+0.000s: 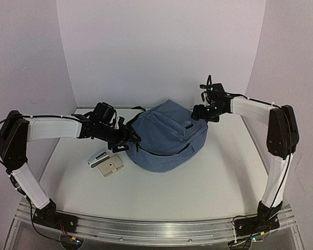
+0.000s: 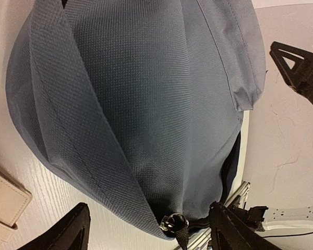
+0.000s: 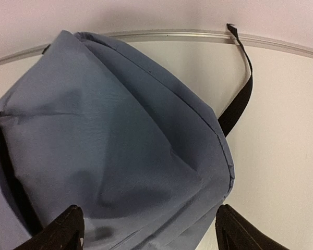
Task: Pack the student bag
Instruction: Adjust the student bag at the center of the board.
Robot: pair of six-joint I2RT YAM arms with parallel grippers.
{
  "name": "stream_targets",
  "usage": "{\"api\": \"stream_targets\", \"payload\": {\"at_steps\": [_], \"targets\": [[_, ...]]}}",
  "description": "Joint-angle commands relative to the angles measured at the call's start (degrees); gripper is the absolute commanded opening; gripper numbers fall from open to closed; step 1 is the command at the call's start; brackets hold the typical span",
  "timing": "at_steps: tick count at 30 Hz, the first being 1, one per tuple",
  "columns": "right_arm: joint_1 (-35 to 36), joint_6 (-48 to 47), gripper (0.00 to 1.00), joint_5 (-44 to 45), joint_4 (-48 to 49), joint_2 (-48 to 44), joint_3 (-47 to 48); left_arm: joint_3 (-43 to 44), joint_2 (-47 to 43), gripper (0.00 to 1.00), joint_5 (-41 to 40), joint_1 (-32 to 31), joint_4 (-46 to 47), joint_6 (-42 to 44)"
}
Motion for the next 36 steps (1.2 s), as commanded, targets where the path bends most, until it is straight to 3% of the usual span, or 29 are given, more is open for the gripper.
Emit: {"api": "stream_targets", "payload": {"at_steps": [1,5,6,8,11,13,14,17,24,31,36], "targets": [[-3.33,-4.81,0.78,-9.35,0.18,4.71,5.43,-0.86,-0.53,0.78,-1.14,0.10,4.11,-4.45],[-4.01,-6.84,0.66,-13.56,-0.21,8.44,7.84,0.27,2.11,0.76,-1.11,0.11,4.29,-4.56],[-4.04,-6.93,0.62,-14.37,-0.33,8.98,7.96,0.67,2.72,0.71,-1.19,0.11,4.48,-4.45],[-4.03,-6.82,0.51,-15.61,-0.42,9.66,7.57,1.51,3.84,0.54,-2.03,0.11,4.47,-4.00],[-4.01,-6.12,0.21,-17.48,-0.35,9.26,5.79,2.18,4.42,0.25,-4.39,0.23,3.89,-3.23],[-4.04,-5.31,0.03,-17.50,-0.32,8.01,3.84,2.82,4.63,0.13,-4.94,0.78,3.23,-1.81],[-4.07,-4.72,0.00,-17.24,-0.29,6.90,2.51,3.43,4.87,0.10,-4.87,1.25,2.52,-0.91],[-3.96,-2.55,0.00,-16.21,-0.20,2.53,-2.36,4.96,5.29,0.02,-4.89,3.27,0.38,1.77],[1.13,4.62,0.00,-11.64,-0.27,-10.30,-18.32,10.43,10.13,0.00,0.10,11.17,2.21,8.45],[16.37,17.50,0.00,-7.53,-0.06,-19.78,-30.19,22.66,20.15,0.00,-2.15,12.52,2.56,16.48],[25.39,26.36,0.00,-3.54,0.39,-24.88,-32.09,31.15,25.60,0.03,-3.23,12.56,3.49,18.74]]}}
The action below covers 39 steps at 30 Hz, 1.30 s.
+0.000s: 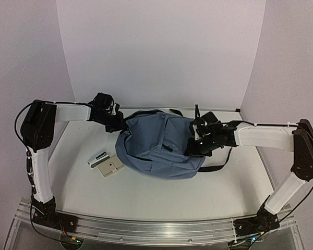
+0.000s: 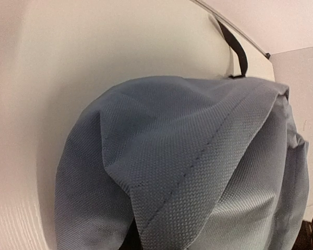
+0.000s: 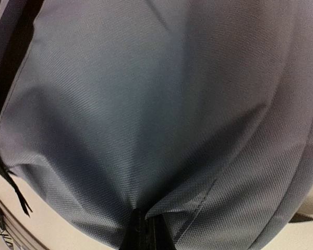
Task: Pack the student bag
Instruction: Adjust the student bag at the center of the board, then unzip the student bag at the center of the board.
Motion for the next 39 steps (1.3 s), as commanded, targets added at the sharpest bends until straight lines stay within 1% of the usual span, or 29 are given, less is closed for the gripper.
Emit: {"api": "stream_targets", "payload": {"at_steps": [1,2,3,4,5,7,9,10,13,16,20,22,24,27,30,35,39], "targets": [[6.71,9.48,0.00,2.79,-2.44,-6.09,-0.82,10.98,3.69,0.06,-2.32,0.11,3.65,4.52],[7.55,9.59,0.01,3.59,-2.62,-6.87,-0.21,13.07,4.53,0.09,-2.16,0.11,2.82,5.14],[8.04,9.22,0.08,4.17,-3.19,-7.54,0.83,14.51,5.05,0.15,-2.73,0.11,1.37,5.62],[9.06,8.57,0.19,4.96,-3.95,-8.01,2.08,16.25,4.98,0.22,-3.73,0.11,-0.53,6.27],[9.68,7.62,0.28,5.88,-4.80,-8.20,3.27,17.10,4.25,0.32,-4.94,0.11,-2.26,6.97],[11.11,5.68,0.50,8.22,-7.70,-8.29,6.68,16.23,1.25,0.51,-8.28,0.11,-4.08,8.10],[12.09,3.65,0.60,9.12,-10.55,-7.68,10.09,13.36,-2.75,0.70,-12.25,0.11,-5.73,8.61],[12.35,2.70,0.62,9.14,-11.45,-7.34,11.43,11.74,-4.90,0.75,-13.71,0.07,-6.87,8.59],[13.89,-0.28,0.60,9.14,-13.08,-4.26,15.13,4.43,-12.11,0.83,-15.05,0.06,-9.37,5.91],[15.09,-2.34,0.55,9.05,-13.70,-0.22,18.82,-4.74,-19.13,0.85,-13.61,0.01,-9.42,0.83],[15.35,-3.64,0.50,8.74,-13.64,4.68,21.98,-18.67,-27.07,0.87,-9.12,-0.98,-4.75,-7.92],[15.33,-4.12,0.48,8.56,-13.61,6.59,23.34,-23.65,-29.83,0.87,-6.66,-2.13,-1.55,-11.43],[15.31,-4.58,0.46,8.51,-13.61,8.67,24.61,-27.79,-31.35,0.88,-5.97,-4.30,0.39,-14.59],[15.32,-4.87,0.44,9.13,-13.61,10.80,25.73,-30.96,-32.53,0.88,-6.45,-7.84,1.89,-17.45],[15.33,-4.95,0.43,10.40,-13.61,12.24,26.55,-32.75,-32.46,0.88,-6.83,-10.08,2.90,-19.51],[15.32,-4.95,0.38,11.03,-13.61,14.64,27.40,-35.45,-30.42,0.88,-5.33,-11.26,6.90,-22.24],[15.32,-4.90,0.33,12.10,-13.61,15.66,27.79,-35.58,-28.87,0.84,-3.97,-11.67,8.79,-23.12]]}}
